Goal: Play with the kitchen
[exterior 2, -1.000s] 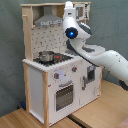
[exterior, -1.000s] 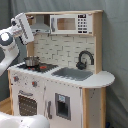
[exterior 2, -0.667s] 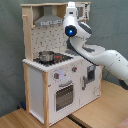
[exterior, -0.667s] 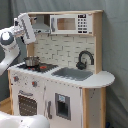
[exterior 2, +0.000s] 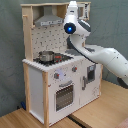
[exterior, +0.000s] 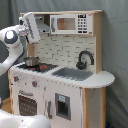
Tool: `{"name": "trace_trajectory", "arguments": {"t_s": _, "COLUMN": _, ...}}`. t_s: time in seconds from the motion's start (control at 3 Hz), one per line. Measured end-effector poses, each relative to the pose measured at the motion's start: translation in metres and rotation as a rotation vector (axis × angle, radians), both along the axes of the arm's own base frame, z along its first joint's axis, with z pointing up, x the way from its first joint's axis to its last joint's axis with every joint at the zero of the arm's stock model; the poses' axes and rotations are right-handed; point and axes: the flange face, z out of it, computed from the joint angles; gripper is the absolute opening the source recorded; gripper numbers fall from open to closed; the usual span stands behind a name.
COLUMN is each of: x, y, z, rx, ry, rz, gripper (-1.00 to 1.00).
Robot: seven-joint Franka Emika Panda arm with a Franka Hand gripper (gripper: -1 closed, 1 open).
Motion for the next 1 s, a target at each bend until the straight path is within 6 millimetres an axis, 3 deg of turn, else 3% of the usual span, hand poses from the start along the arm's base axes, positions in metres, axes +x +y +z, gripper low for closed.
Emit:
{"name": "trace_trajectory", "arguments": {"t_s": 0.67, "x": 0.024, "y": -0.028, "z": -0.003, "rx": -0.09, "ry": 0.145, "rz": -0.11, "gripper": -1.0}}
{"name": "trace_trajectory", "arguments": {"t_s": 1.0, "x": 0.047, "y": -0.029, "z": -0.011, "rx": -0.137, "ry": 0.19, "rz": -0.145, "gripper": -1.0}}
